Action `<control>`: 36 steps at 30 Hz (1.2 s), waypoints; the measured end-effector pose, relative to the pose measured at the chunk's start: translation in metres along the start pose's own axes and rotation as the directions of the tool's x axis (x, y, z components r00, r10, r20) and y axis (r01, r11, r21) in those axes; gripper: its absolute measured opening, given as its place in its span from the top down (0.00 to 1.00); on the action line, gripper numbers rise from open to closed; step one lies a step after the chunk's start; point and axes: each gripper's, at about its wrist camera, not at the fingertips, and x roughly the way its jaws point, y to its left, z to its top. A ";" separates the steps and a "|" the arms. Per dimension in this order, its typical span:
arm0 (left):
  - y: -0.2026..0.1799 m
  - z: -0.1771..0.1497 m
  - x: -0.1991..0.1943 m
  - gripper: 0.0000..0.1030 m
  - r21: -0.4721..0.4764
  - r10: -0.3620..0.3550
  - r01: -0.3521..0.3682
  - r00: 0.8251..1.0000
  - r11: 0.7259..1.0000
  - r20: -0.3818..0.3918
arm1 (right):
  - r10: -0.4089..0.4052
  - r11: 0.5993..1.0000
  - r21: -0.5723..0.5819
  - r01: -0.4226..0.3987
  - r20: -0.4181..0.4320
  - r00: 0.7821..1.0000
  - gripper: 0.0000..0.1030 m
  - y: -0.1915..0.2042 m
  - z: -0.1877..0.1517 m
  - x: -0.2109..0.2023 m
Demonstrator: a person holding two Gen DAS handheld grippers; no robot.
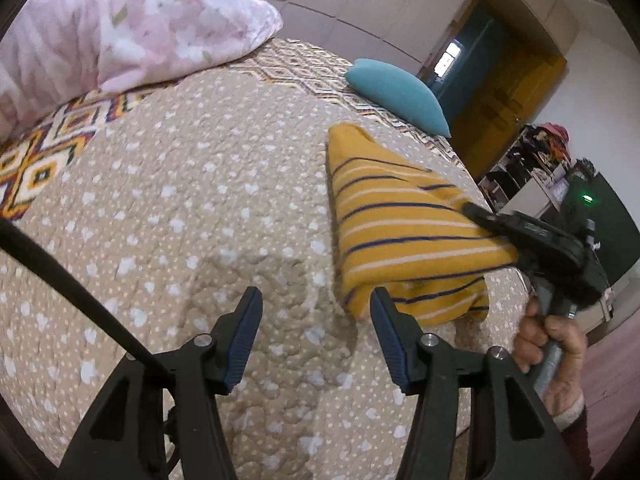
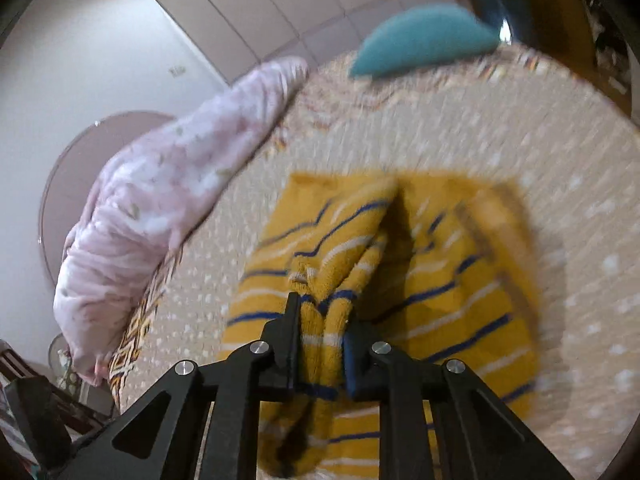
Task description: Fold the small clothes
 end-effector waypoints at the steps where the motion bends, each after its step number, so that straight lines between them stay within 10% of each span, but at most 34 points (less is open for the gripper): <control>1: -0.005 0.001 0.003 0.44 0.012 -0.004 0.004 1.000 1.000 0.000 | -0.020 1.000 -0.001 0.020 0.022 1.000 0.82 -0.005 -0.002 -0.013; 9: -0.061 0.016 0.080 0.41 0.109 -0.037 0.051 0.991 0.993 -0.125 | -0.151 0.983 0.099 0.152 -0.021 0.988 0.82 -0.078 -0.046 -0.032; 15: -0.081 0.014 0.143 0.39 0.196 0.083 -0.034 0.964 0.980 -0.251 | -0.153 0.983 0.102 0.155 -0.022 0.988 0.80 -0.082 -0.054 -0.023; 17: -0.079 0.012 0.145 0.37 0.193 0.087 -0.040 0.966 0.980 -0.242 | -0.161 0.983 0.085 0.163 -0.026 0.987 0.75 -0.082 -0.055 -0.021; 19: -0.079 0.013 0.142 0.37 0.215 0.085 -0.033 0.968 0.976 -0.237 | -0.205 0.975 0.077 0.206 -0.029 0.978 0.42 -0.086 -0.058 -0.019; 25: -0.075 0.017 0.098 0.37 0.246 0.034 0.004 0.988 0.969 -0.153 | -0.232 0.972 0.062 0.226 0.098 0.968 0.45 -0.072 -0.042 -0.063; 31: -0.075 0.034 0.102 0.36 0.168 0.013 0.008 0.992 0.986 -0.124 | -0.062 0.998 0.009 0.062 0.101 0.993 0.50 -0.035 0.016 -0.046; 36: -0.078 0.021 0.136 0.34 0.173 0.047 -0.014 0.981 0.985 -0.188 | 0.126 0.986 0.120 -0.112 -0.116 0.985 0.50 -0.042 0.042 0.041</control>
